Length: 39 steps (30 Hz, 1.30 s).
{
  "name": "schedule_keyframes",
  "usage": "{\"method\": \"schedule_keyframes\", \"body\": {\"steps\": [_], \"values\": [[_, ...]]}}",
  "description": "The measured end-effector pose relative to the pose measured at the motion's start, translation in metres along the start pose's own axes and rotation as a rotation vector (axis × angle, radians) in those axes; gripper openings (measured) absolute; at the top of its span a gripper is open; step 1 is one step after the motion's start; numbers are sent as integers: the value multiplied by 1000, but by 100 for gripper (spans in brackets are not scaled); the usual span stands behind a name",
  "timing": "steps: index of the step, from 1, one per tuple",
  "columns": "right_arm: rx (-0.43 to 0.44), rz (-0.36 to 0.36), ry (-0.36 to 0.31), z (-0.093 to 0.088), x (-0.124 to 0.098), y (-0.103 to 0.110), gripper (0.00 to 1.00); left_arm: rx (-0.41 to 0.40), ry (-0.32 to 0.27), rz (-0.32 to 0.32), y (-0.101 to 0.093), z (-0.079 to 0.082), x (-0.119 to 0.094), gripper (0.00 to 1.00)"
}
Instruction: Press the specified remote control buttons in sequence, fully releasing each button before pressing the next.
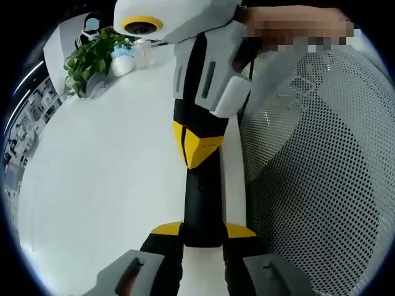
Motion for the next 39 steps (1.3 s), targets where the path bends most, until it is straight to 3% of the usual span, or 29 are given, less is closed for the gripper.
{"method": "schedule_keyframes", "body": {"steps": [8,16,39], "values": [[-24,-3,-9,0,1,0,0,-3,-2,0,0,0,0,24],[-105,-15,-19,0,2,0,0,-6,-3,1,0,0,1,24],[-50,-7,-7,-1,0,1,0,-14,-4,4,0,0,0,24]]}}
Point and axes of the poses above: the point that each gripper's makers call its tool centre point, and the gripper's own axes: x roughly forward along the fingers, y roughly to its left, z roughly out of its top, the point moved 1 cm from there along -x, roughly backward along the fingers, and after that the axes turned 11 degrees about -y, right-handed, at the moved point
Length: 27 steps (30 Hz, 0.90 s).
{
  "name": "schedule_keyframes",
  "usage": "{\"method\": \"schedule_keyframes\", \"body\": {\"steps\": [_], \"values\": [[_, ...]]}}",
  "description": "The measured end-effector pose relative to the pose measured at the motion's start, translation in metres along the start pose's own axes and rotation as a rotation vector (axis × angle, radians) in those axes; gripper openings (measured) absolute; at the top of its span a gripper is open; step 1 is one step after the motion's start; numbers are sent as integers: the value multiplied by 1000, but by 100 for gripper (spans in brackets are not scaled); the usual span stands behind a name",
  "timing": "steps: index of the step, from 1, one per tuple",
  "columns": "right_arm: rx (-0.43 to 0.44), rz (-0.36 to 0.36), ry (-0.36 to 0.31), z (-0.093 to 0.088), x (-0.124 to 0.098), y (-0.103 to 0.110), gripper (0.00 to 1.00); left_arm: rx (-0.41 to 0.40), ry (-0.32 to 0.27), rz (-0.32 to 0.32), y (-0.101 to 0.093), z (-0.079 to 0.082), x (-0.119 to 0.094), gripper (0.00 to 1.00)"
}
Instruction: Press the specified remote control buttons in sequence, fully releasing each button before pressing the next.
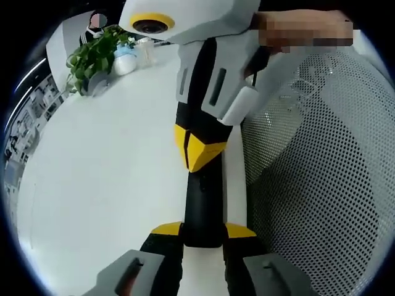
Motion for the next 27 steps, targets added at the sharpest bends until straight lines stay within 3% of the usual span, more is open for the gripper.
{"method": "schedule_keyframes", "body": {"steps": [10,16,27], "values": [[-25,21,13,-3,-3,4,0,-1,-3,2,0,0,0,24],[-33,-45,17,-3,-3,-9,0,5,2,0,0,0,1,24],[-38,-29,7,-1,-1,-5,0,7,3,0,1,0,1,24]]}}
Point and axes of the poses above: the point that each gripper's makers call its tool centre point, and the gripper's own axes: x roughly forward along the fingers, y roughly to its left, z roughly out of its top, the point moved 1 cm from there along -x, roughly backward along the fingers, and after that the axes turned 11 degrees about -y, right-handed, at the moved point
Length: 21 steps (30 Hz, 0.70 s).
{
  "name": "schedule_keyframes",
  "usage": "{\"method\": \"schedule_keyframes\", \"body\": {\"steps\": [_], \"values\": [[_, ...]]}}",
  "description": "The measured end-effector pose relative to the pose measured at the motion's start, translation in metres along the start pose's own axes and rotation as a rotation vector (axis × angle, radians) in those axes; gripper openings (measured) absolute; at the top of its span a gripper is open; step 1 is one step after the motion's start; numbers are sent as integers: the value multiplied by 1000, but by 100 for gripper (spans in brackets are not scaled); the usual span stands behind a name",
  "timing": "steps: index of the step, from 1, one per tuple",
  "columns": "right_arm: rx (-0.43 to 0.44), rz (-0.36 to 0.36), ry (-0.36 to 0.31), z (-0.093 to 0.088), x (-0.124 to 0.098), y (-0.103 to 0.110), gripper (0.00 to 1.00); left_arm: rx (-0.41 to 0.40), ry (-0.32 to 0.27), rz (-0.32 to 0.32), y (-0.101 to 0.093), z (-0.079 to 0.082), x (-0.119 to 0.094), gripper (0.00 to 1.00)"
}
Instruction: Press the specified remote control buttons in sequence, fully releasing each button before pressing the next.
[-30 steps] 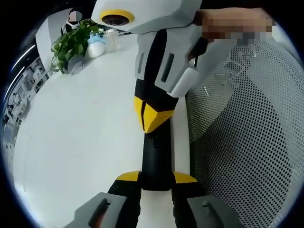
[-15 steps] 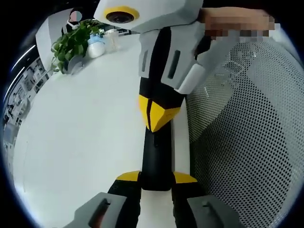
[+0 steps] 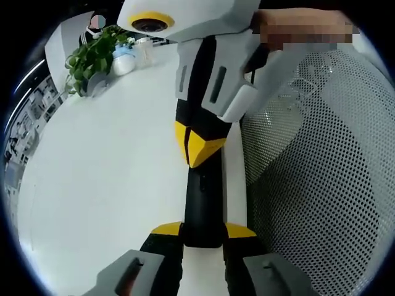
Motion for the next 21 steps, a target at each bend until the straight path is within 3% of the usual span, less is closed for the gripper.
{"method": "schedule_keyframes", "body": {"steps": [21], "values": [[-49,-8,0,1,3,0,0,-2,-3,1,0,0,0,24]]}}
Point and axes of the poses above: the point that each gripper's makers call its tool centre point, and the gripper's own axes: x roughly forward along the fingers, y roughly to its left, z roughly out of its top, the point moved 1 cm from there along -x, roughly backward along the fingers, and after that the axes turned 11 degrees about -y, right-handed, at the moved point
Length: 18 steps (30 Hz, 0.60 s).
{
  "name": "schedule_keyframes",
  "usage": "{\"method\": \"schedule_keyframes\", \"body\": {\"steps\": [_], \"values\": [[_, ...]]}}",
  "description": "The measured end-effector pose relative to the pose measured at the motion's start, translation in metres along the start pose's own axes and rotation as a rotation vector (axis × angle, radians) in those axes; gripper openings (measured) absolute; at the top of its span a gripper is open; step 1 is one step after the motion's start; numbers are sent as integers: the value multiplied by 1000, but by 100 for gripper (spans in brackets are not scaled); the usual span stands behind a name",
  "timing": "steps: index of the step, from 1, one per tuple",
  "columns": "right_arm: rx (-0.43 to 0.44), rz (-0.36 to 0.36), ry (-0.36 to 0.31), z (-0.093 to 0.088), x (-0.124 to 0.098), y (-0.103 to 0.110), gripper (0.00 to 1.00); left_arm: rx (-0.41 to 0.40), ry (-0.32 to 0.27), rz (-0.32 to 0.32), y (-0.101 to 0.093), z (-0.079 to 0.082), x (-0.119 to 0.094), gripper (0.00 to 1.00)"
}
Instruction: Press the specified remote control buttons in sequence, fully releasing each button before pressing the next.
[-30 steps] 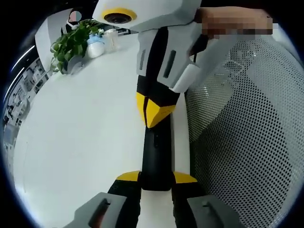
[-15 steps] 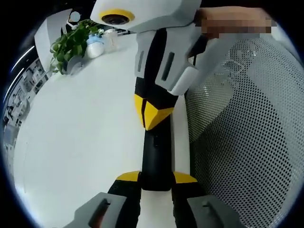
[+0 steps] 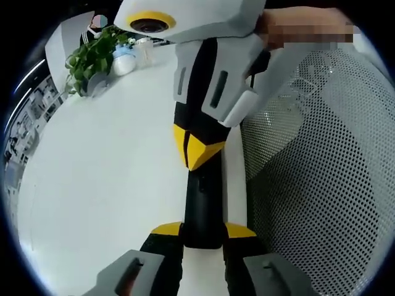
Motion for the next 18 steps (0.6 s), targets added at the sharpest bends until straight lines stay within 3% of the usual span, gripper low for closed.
{"method": "schedule_keyframes", "body": {"steps": [11,18], "values": [[120,0,-20,-1,-2,-1,0,-2,0,1,0,0,0,24],[119,31,-3,-3,-4,5,0,-4,10,0,0,0,1,24]]}}
Point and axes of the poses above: the point that each gripper's makers call its tool centre point, and the gripper's own axes: x roughly forward along the fingers, y roughly to its left, z roughly out of its top, the point moved 1 cm from there along -x, roughly backward along the fingers, and after that the axes turned 11 degrees about -y, right-handed, at the moved point
